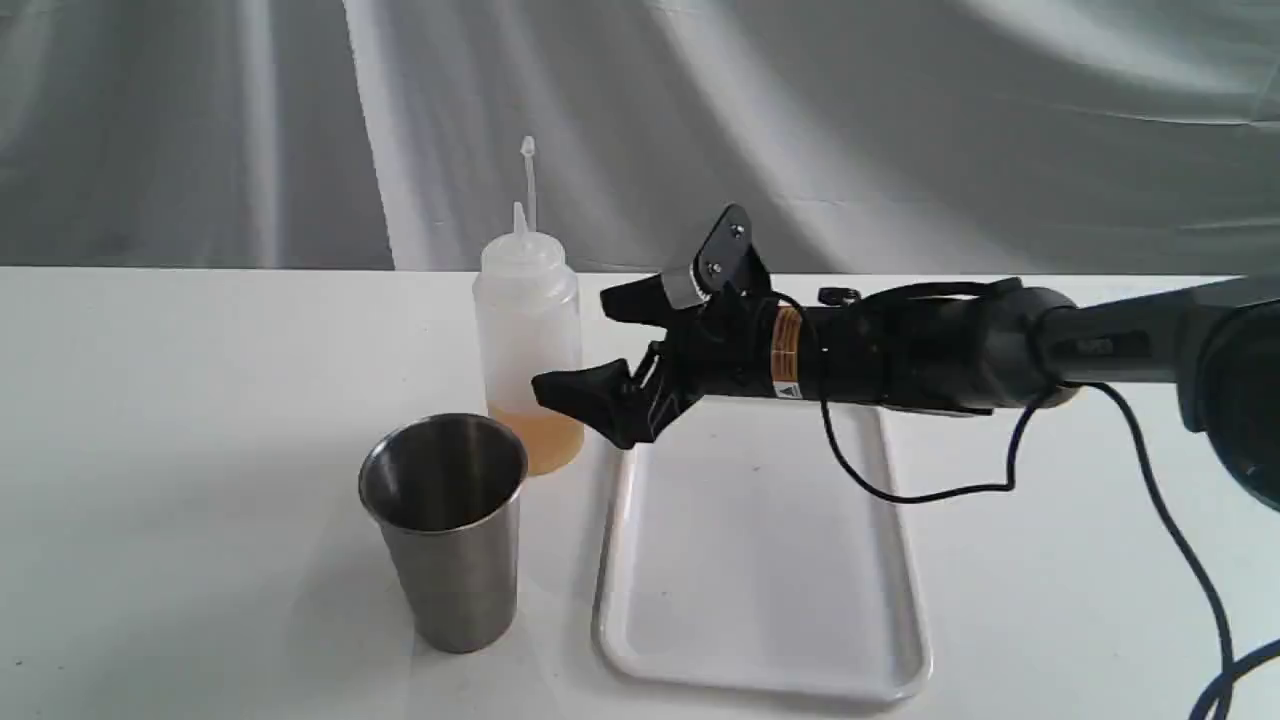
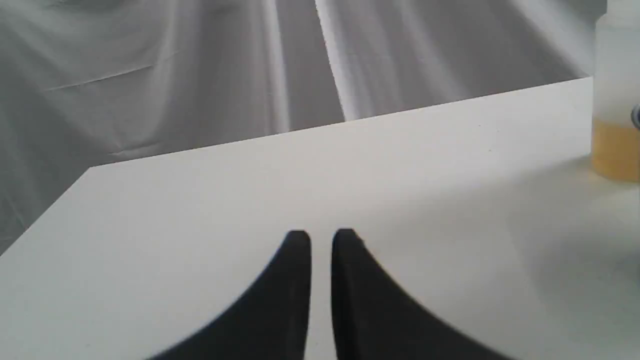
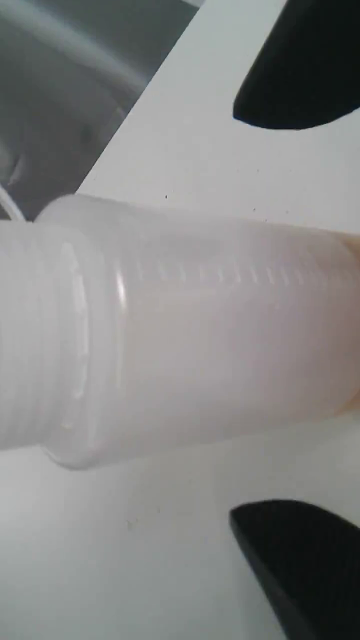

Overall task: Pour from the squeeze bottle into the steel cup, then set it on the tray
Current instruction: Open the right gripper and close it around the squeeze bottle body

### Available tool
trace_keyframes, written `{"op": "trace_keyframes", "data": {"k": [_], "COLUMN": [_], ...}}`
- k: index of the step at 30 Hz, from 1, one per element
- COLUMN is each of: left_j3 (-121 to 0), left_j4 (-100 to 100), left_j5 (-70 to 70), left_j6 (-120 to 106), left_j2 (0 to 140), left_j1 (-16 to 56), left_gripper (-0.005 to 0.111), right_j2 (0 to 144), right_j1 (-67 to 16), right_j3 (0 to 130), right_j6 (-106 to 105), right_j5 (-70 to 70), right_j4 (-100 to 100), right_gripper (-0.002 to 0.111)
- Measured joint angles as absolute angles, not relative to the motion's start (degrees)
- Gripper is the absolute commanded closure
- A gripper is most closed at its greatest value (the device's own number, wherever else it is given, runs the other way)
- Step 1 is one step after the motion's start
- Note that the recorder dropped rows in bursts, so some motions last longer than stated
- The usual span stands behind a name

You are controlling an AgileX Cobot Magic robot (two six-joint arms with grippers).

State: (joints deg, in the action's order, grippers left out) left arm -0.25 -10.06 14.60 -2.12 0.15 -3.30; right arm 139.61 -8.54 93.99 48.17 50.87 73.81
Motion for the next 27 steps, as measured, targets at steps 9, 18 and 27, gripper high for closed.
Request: {"op": "trace_keyframes", "data": {"k": [9,18,27], "left_j3": [-0.3,-0.3,-0.3], "left_j4": [-10.1,-10.1,-10.1], "left_j5": [14.6,14.6,14.6], "left_j6": [-2.1,-2.1,-2.1], "left_j2": [0.1,0.1,0.1], "left_j1": [-3.3,-3.3,-3.3], "left_gripper": [0.098,0.098,0.098], "right_j2": [142.5,143.4,143.4], "right_j1": [-10.3,-10.8,-10.8], "right_j3": [98.2,98.5,98.5], "right_j6": [49.4,49.9,51.1], "right_j5": [50.1,49.9,50.5], "right_j4": [72.5,71.6,72.1], "right_gripper": [0.003,0.003,0.003]}}
